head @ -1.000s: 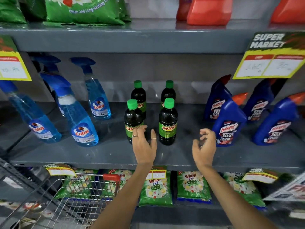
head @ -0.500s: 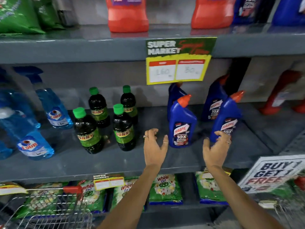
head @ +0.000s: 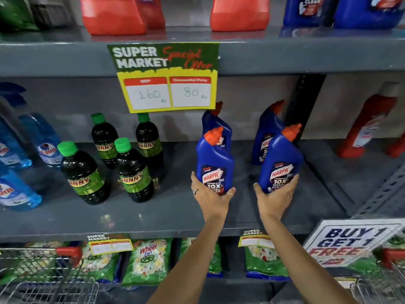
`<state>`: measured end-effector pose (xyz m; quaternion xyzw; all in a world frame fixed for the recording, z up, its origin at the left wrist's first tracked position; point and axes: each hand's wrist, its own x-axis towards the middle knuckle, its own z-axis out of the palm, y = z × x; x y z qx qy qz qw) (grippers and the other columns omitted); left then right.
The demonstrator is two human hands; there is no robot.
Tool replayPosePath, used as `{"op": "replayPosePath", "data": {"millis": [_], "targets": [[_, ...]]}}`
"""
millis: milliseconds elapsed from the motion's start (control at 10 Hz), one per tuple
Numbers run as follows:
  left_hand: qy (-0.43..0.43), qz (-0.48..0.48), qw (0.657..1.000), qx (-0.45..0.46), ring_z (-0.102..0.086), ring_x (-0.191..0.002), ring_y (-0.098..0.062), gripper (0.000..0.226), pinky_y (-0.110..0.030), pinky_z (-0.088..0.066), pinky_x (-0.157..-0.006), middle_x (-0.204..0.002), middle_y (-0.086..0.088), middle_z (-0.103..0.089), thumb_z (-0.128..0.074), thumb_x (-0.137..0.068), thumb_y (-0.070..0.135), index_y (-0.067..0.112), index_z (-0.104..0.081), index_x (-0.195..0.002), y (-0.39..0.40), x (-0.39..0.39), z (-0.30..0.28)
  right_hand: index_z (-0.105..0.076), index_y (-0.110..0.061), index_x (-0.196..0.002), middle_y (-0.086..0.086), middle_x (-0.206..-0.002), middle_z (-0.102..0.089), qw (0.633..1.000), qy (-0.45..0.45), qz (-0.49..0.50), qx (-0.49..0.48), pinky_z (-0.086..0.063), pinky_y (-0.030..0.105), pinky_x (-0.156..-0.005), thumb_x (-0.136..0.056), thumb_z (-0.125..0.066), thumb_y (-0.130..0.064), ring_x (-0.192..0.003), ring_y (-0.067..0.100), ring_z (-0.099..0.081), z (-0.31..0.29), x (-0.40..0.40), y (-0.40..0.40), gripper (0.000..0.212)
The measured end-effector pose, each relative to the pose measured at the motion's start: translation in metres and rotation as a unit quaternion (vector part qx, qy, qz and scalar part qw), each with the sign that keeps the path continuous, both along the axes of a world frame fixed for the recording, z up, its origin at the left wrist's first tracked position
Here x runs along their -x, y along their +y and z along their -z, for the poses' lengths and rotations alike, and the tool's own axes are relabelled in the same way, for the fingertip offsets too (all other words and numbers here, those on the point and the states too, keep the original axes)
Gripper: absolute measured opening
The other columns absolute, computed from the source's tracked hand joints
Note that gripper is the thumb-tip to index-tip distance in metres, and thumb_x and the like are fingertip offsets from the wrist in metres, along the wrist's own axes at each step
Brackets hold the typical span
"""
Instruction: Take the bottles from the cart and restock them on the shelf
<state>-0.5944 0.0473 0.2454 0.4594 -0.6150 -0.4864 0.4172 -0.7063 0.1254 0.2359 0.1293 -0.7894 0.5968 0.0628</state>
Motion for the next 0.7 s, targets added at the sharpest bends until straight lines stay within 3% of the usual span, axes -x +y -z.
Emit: {"op": "replayPosePath", "data": {"millis": [100,300,500,700], "targets": [[-0.014,-0.036,0.999,0.018,-0.043,-0.116,-0.026,0.117,-0.030,-0.039,-0.098,-0.131,-0.013,-0.038,-0.087,-0.048,0.019,0.018,-0.014,-0.140,0.001,0.008,0.006,-0.009,-0.004,-0.144,0.030,-0.139,-0.036,0.999,0.015,0.008,-0.030,-0.032,0.052,-0.108,-0.059,-0.084,-0.022,-0.128,0.042,-0.034,0.001,0.003,0.000,0.115],[-0.032,-0.037,0.998,0.044,-0.043,-0.116,-0.024,0.113,-0.026,-0.036,-0.094,-0.130,-0.013,-0.040,-0.086,-0.050,0.023,0.018,-0.015,-0.138,-0.001,0.009,0.012,-0.009,-0.005,-0.144,0.027,-0.143,-0.033,0.999,0.014,0.016,-0.025,-0.028,0.048,-0.109,-0.061,-0.083,-0.023,-0.130,0.040,-0.031,0.001,0.001,-0.001,0.113],[-0.016,-0.012,1.000,0.024,-0.043,-0.119,-0.023,0.122,-0.038,-0.043,-0.104,-0.135,-0.012,-0.035,-0.086,-0.049,0.017,0.024,-0.007,-0.142,0.000,0.004,0.005,-0.004,-0.007,-0.145,0.024,-0.149,-0.021,0.999,-0.024,0.007,-0.023,-0.024,0.048,-0.112,-0.059,-0.084,-0.015,-0.136,0.039,-0.022,-0.006,-0.006,0.003,0.118],[0.008,0.057,0.998,0.021,-0.025,-0.131,-0.012,0.122,-0.014,-0.021,-0.105,-0.149,-0.010,-0.014,-0.081,-0.061,0.011,0.009,0.008,-0.145,0.010,-0.018,0.007,-0.008,0.001,-0.143,0.026,-0.151,-0.016,0.996,0.056,-0.015,-0.067,-0.022,0.048,-0.115,-0.063,-0.081,-0.011,-0.139,0.039,-0.017,0.003,-0.044,0.012,0.110]]}}
